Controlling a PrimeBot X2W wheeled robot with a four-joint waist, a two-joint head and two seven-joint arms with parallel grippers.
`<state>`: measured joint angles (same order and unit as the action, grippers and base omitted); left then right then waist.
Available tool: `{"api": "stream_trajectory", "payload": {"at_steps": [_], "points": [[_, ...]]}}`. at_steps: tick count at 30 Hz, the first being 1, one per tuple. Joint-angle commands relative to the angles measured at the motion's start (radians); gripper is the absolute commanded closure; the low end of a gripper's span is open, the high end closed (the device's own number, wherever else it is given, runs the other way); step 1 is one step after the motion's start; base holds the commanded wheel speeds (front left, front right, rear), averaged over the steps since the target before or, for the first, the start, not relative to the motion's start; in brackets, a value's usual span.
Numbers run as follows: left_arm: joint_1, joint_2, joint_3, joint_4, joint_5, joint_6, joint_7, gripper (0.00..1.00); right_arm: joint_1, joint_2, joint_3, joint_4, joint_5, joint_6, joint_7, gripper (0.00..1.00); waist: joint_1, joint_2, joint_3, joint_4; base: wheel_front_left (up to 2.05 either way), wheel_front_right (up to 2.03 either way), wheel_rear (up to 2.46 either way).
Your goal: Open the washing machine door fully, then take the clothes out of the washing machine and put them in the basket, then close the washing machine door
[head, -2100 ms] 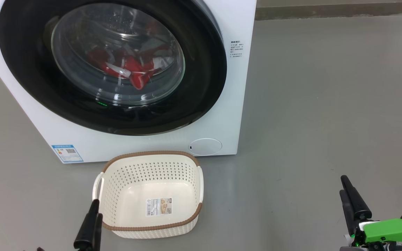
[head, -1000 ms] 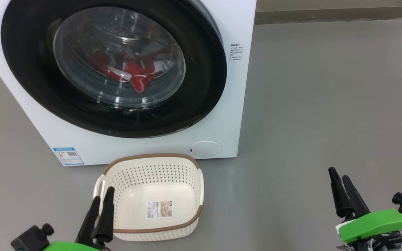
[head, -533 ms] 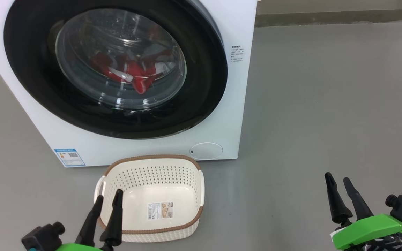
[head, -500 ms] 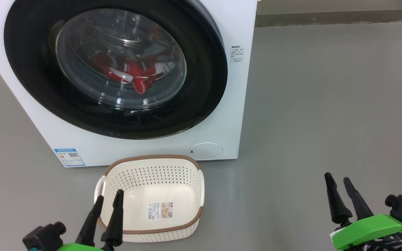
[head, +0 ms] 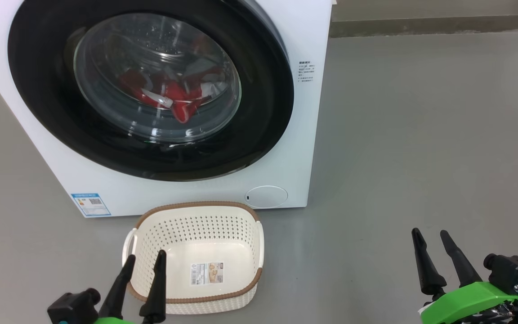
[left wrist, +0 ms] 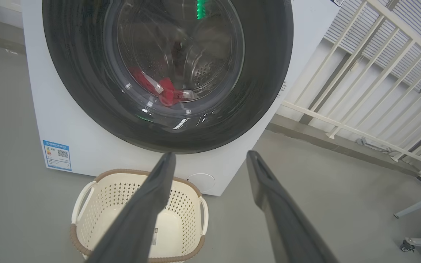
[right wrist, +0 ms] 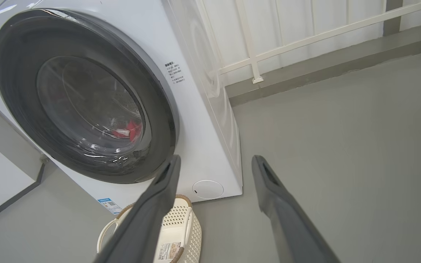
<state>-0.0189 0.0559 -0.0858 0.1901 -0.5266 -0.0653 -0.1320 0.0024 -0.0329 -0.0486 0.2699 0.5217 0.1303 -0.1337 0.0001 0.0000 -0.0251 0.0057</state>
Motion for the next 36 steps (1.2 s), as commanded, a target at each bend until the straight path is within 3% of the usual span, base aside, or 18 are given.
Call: {"api": "stream_trajectory", "payload": {"at_steps": [1, 36], "points": [[-0.019, 0.016, 0.017, -0.023, 0.042, 0.011, -0.017, 0.0, -0.013, -0.01, 0.021, -0.022, -0.047, 0.0, -0.017, 0.0, -0.0001, 0.0, -0.001, 0.0, 0.0, 0.0, 0.0], [-0.023, 0.006, -0.005, 0.056, 0.374, 0.063, -0.121, 0.0, 0.014, -0.017, 0.02, 0.0, -0.386, 0.0, -0.12, 0.0, -0.0001, 0.0, -0.012, 0.004, 0.0, 0.0, 0.0]]}}
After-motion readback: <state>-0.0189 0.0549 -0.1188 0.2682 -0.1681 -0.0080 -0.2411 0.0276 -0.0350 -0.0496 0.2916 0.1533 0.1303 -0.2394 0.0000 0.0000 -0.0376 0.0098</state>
